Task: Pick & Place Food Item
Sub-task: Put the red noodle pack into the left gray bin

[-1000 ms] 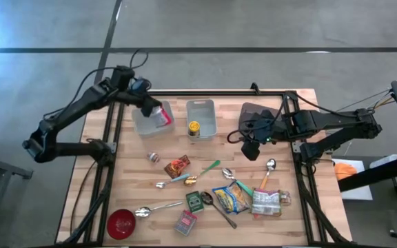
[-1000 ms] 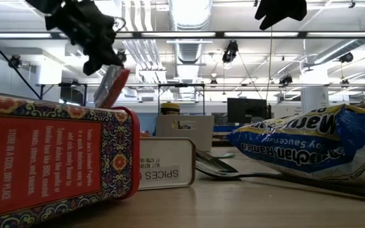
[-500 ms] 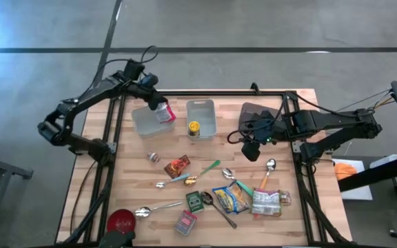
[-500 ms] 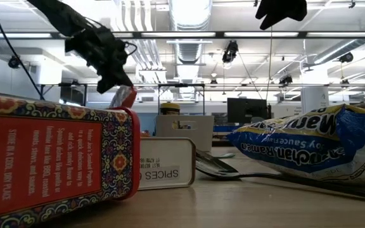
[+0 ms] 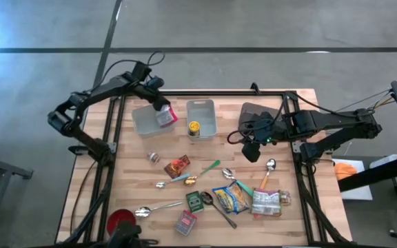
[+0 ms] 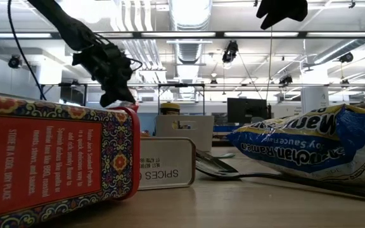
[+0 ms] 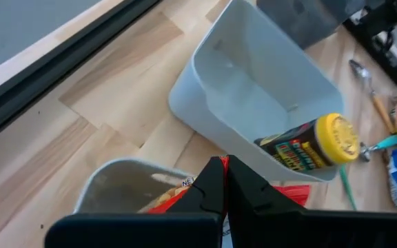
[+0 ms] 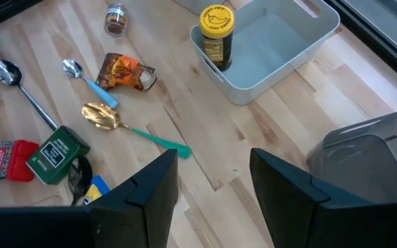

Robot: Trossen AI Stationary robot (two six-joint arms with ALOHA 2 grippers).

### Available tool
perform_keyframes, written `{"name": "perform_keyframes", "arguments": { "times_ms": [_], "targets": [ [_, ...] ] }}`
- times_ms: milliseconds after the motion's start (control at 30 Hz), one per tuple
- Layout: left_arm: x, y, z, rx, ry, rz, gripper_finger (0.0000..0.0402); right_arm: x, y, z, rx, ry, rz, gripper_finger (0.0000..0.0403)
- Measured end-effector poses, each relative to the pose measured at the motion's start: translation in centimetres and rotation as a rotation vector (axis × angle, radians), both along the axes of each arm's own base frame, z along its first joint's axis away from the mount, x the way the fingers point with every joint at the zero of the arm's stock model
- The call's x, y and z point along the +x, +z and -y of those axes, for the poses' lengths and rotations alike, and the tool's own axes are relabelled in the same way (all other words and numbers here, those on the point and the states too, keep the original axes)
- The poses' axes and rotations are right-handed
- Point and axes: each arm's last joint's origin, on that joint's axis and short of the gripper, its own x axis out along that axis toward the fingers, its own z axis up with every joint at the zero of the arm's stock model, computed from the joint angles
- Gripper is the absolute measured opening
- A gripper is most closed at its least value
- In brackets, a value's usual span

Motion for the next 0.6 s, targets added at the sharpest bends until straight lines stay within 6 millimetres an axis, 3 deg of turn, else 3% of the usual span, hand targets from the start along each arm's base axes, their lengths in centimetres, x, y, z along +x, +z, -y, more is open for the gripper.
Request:
{"name": "perform_keyframes", "arguments": {
  "times_ms": [600],
  "targets": [
    [-0.03,-0.57,-0.32,0.012,0.058,-0.067,0.0,0.0,0.0,0.0,-0.002,0.003,0.0,0.0178]
  ]
}}
